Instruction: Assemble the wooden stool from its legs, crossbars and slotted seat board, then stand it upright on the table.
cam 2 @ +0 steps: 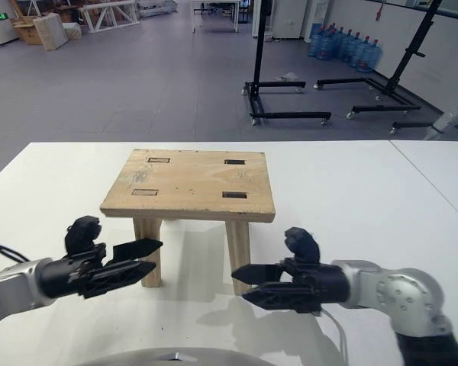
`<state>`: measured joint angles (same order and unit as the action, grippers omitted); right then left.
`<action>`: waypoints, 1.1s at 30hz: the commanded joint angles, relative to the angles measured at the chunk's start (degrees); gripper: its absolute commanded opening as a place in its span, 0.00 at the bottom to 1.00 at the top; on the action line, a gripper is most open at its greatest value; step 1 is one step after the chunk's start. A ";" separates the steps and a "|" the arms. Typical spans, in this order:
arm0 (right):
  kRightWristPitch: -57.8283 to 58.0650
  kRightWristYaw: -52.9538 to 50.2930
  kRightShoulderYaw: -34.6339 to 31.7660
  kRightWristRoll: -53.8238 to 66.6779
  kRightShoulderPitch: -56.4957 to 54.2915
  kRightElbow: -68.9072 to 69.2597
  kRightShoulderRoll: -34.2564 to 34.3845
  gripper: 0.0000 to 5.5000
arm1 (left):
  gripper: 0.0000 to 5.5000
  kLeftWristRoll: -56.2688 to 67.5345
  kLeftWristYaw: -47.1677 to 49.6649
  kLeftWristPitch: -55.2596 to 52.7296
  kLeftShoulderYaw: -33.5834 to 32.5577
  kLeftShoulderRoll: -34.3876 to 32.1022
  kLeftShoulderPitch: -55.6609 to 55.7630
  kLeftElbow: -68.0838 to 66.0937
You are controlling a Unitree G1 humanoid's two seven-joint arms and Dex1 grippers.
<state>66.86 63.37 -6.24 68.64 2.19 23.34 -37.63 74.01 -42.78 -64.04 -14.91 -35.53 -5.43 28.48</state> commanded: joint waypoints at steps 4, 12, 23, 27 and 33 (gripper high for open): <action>-19.23 0.76 9.63 -18.57 -12.18 -20.30 9.74 0.76 | 0.91 -20.49 -2.92 12.19 10.73 -0.35 11.91 -13.92; -38.02 -1.34 8.63 -28.47 -20.30 -37.18 21.63 0.76 | 0.91 -33.44 -4.49 24.18 15.06 3.43 17.21 -22.89; -59.50 -15.37 5.24 -34.27 -5.12 -14.99 29.90 0.76 | 0.91 -39.72 11.50 37.48 9.40 13.84 4.38 0.38; -62.98 -25.57 2.96 -38.54 -5.81 -6.19 31.25 0.76 | 0.91 -50.75 22.68 41.12 12.63 17.52 5.60 5.49; -81.08 -42.42 1.13 -57.19 -13.67 -7.43 36.55 0.76 | 0.91 -59.66 36.67 45.40 13.18 25.59 15.02 5.07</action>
<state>-11.12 25.72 -4.93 15.27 -9.80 17.50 -3.50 17.04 -8.16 -20.30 -2.25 -10.68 6.94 33.99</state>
